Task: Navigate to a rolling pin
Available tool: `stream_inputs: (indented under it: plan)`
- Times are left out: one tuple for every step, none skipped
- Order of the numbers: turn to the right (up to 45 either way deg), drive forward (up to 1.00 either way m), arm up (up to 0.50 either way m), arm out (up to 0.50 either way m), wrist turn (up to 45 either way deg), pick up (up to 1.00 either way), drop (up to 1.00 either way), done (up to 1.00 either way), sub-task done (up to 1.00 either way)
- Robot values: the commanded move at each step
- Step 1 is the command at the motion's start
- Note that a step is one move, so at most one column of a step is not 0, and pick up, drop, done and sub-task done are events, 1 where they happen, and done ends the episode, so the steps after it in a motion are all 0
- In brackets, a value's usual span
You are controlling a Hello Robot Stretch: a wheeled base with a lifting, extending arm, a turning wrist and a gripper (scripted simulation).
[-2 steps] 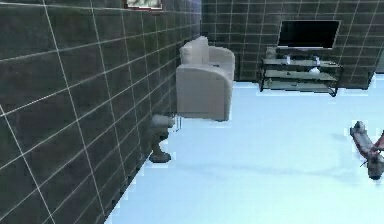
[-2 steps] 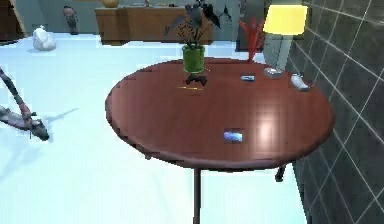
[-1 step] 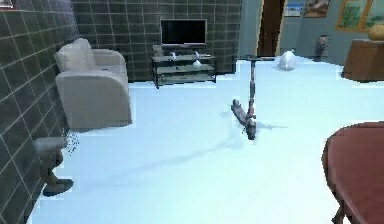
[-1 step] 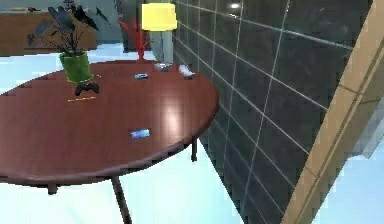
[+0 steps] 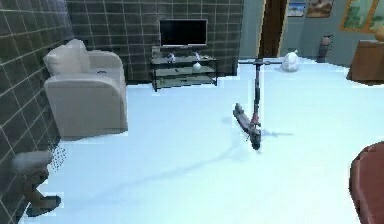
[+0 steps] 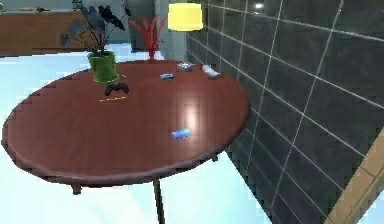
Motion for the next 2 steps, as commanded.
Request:
stream_inputs:
  plan:
    - [-30.0,0.00,0.00,0.00,0.0,0.00,0.00,0.00,0.00]
    - [0.0,0.20,0.00,0.00,0.0,0.00,0.00,0.00,0.00]
